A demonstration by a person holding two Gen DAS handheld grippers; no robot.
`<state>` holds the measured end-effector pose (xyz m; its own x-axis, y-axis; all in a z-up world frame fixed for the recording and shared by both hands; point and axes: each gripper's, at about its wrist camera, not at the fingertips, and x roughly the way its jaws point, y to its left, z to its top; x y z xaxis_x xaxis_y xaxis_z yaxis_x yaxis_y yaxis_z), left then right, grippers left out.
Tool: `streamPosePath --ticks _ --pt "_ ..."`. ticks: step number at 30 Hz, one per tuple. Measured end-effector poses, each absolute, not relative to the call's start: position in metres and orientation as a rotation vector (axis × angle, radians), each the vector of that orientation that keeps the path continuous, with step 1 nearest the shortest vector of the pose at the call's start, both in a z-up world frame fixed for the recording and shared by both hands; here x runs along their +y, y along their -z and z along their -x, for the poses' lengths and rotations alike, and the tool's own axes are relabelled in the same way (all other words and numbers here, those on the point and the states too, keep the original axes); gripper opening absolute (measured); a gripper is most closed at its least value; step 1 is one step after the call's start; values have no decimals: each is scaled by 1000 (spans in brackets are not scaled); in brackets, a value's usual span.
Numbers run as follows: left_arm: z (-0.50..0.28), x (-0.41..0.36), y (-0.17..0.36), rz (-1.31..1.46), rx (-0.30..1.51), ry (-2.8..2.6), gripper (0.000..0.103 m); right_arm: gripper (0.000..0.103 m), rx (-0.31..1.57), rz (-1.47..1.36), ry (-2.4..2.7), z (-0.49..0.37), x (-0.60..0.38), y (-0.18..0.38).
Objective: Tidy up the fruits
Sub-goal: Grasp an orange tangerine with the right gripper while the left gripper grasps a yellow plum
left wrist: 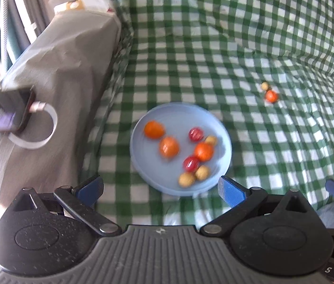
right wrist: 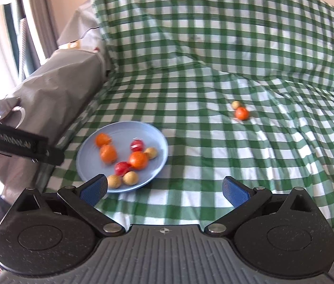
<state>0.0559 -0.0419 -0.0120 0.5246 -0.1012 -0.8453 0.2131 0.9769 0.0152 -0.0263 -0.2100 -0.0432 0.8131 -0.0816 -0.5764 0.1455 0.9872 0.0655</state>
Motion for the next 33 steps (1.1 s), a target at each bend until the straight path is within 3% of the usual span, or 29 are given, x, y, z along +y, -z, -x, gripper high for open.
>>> streamPosePath --ticks 15,28,33 --pt "-170 -167 29 -214 978 306 103 102 561 -94 335 -41 -324 62" --pt "-278 -246 109 -305 1048 265 103 102 567 -101 398 -218 -426 153" --pt "-306 -283 135 -307 1028 343 103 102 506 -84 471 -241 -444 174"
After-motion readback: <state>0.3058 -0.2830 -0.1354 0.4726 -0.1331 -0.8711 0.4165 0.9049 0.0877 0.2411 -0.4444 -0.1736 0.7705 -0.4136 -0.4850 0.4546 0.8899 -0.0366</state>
